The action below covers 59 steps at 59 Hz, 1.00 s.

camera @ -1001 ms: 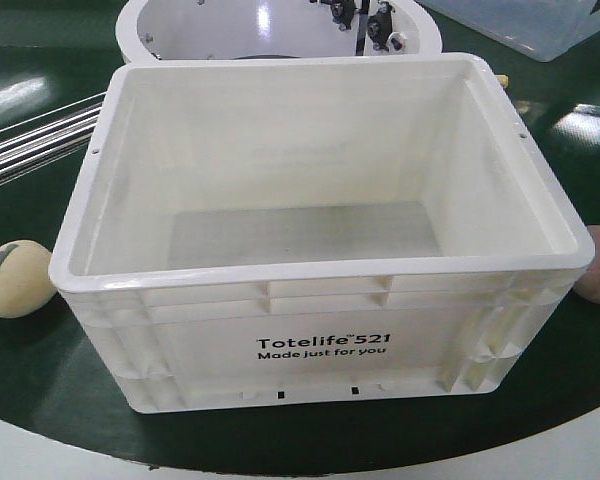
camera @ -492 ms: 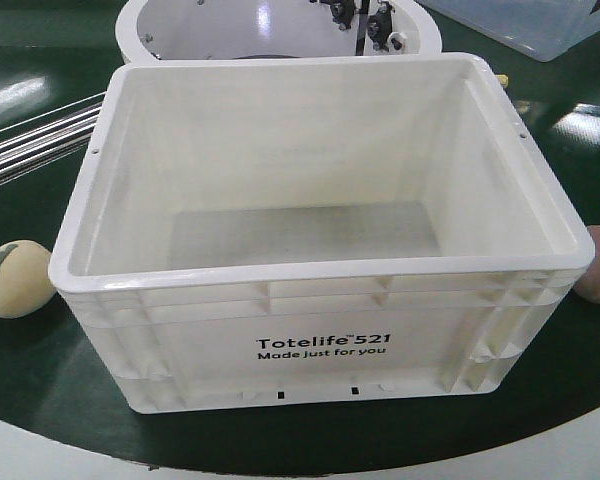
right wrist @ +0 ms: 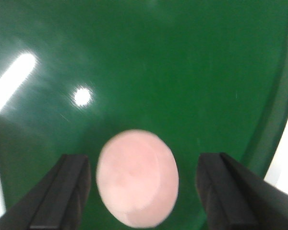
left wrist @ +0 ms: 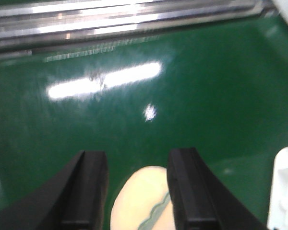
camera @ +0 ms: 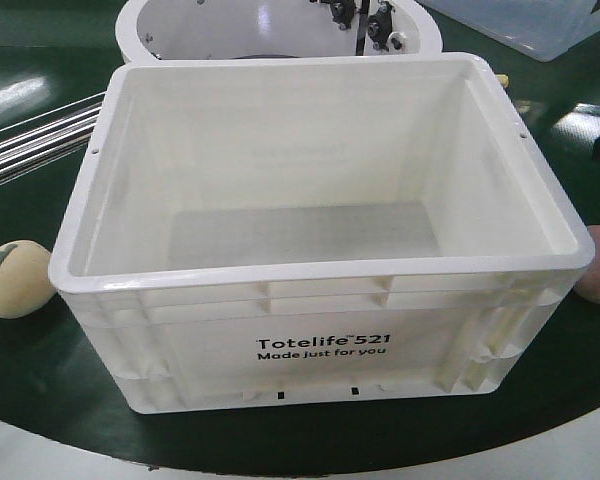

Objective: Place moving items into box and shelve

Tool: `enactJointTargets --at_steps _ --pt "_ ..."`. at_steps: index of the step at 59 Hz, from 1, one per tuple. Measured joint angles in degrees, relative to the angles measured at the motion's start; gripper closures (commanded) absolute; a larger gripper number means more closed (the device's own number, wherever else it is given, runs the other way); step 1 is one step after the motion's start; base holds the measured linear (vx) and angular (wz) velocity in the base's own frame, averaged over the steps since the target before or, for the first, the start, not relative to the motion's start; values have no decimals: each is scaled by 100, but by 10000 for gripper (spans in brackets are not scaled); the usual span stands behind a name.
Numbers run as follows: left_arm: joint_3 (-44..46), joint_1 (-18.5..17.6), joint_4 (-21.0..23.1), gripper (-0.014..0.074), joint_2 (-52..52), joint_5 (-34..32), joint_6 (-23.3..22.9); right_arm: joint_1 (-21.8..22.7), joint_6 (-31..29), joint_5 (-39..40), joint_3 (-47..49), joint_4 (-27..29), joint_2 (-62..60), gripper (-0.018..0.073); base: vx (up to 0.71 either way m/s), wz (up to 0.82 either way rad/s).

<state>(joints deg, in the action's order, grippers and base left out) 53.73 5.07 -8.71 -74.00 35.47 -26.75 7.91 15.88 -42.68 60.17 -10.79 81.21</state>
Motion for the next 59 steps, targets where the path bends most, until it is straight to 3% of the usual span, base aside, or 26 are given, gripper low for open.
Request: enactJointTargets --at_steps 8,19,35,59 --pt "-215 0 5 172 -83 -34 0 301 -518 270 -478 454 161 41 0 0" --pt "-278 0 136 172 -105 -67 176 344 -1091 532 -740 797 395 41 0 0" --pt "-278 0 1253 172 -371 37 1392 344 -1157 624 -749 758 411 41 0 0" --pt "-278 0 1391 172 -1087 -10 1688 344 -1157 830 -749 754 1125 41 0 0"
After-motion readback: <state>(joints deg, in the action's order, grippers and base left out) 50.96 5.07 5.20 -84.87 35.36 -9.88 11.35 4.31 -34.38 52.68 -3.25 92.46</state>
